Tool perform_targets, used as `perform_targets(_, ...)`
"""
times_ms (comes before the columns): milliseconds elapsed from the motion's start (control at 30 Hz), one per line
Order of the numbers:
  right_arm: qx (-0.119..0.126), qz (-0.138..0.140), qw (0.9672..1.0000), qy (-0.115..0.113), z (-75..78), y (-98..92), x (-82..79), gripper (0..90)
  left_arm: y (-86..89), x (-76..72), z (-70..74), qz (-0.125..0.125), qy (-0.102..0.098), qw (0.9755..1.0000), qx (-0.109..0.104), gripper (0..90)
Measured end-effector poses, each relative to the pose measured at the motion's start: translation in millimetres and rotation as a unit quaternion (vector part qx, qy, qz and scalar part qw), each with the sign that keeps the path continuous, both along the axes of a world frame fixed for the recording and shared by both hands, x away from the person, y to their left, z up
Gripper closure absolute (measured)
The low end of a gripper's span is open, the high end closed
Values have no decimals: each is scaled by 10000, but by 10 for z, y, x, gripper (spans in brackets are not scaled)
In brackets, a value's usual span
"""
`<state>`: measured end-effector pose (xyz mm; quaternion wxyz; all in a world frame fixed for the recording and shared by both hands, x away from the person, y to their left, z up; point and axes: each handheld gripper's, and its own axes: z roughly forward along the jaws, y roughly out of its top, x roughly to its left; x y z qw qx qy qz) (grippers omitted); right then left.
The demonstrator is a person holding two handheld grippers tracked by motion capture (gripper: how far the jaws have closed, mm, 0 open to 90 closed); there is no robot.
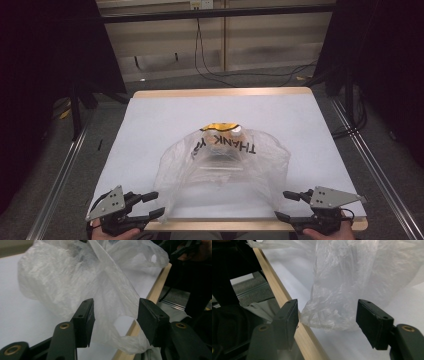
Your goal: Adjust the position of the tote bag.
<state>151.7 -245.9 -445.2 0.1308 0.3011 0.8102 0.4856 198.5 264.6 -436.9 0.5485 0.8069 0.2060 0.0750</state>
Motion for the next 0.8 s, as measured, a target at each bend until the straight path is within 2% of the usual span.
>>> perform_targets(200, -130, 83, 9999, 47, -18, 80, 7, 318, -101, -14, -17, -176, 4, 9996, 215, 398)
perform_targets(233, -318, -1, 9995, 40, -33, 126, 15, 313, -123, -18, -21, -160, -4, 9995, 288, 374)
perform_targets(300, -365, -39, 9993, 88, -41, 131, 32, 317, -143, -19, -23, -172, -39, 9992, 367, 359)
perform_targets(333, -365, -39, 9993, 88, -41, 131, 32, 317, -157, -12, -34, -218, -28, 9993, 319, 359)
perform_targets(367, -357, -104, 9992, 114, -45, 127, 43, 326, -169, -9, -37, -169, -18, 9990, 413, 343)
perform_targets(400, -352, -126, 9992, 138, -51, 122, 58, 328, -184, 4, -44, -255, -41, 9984, 509, 330)
perform_targets(433, -352, -126, 9992, 138, -51, 122, 58, 328, -184, 4, -44, -255, -41, 9984, 509, 321)
perform_targets(500, -403, -113, 9989, 195, -64, 143, 85, 400, -242, -8, -65, -246, -9, 9983, 532, 307)
perform_targets(567, -485, -108, 9985, 247, -84, 167, 116, 460, -268, -2, -67, -255, -60, 9972, 705, 305)
perform_targets(633, -543, -86, 9980, 307, -95, 181, 143, 573, -280, 12, -82, -248, -11, 9969, 752, 293)
perform_targets(700, -530, -33, 9980, 343, -103, 191, 160, 694, -278, 36, -99, -150, 26, 9969, 776, 307)
perform_targets(733, -509, -18, 9982, 324, -102, 190, 163, 760, -267, 57, -106, -177, 44, 9966, 805, 338)
perform_targets(800, -461, 27, 9983, 346, -97, 183, 164, 848, -258, 81, -117, -107, 76, 9964, 842, 375)
